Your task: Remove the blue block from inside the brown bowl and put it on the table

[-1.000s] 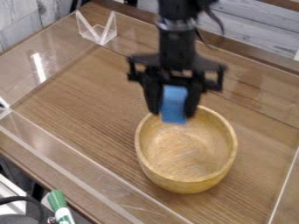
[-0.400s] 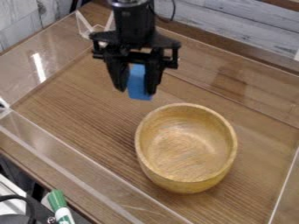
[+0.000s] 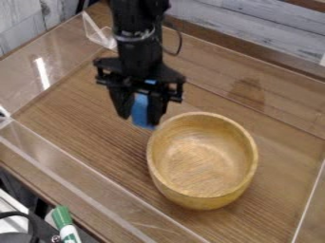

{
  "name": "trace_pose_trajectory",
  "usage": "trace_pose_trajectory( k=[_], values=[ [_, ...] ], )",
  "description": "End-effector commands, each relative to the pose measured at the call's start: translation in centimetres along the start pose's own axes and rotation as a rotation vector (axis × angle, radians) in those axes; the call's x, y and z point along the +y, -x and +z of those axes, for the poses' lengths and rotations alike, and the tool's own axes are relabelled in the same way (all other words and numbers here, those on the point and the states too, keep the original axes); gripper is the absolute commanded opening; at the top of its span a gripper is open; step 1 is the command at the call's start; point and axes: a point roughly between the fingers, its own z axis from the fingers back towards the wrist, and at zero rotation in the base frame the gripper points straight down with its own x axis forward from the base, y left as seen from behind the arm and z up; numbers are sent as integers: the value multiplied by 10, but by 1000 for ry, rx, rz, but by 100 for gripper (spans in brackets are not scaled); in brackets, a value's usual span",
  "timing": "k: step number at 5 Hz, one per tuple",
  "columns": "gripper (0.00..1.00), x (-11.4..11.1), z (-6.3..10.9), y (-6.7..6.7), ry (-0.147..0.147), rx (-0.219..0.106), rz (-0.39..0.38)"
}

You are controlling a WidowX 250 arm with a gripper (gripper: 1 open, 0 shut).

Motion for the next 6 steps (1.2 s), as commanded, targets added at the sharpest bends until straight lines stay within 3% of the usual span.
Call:
trace_pose_trajectory(
  k=[1, 6],
  values=[
    [0, 5, 5, -4, -11, -70, -6],
    [0, 15, -11, -3, -66, -84, -24]
  ],
)
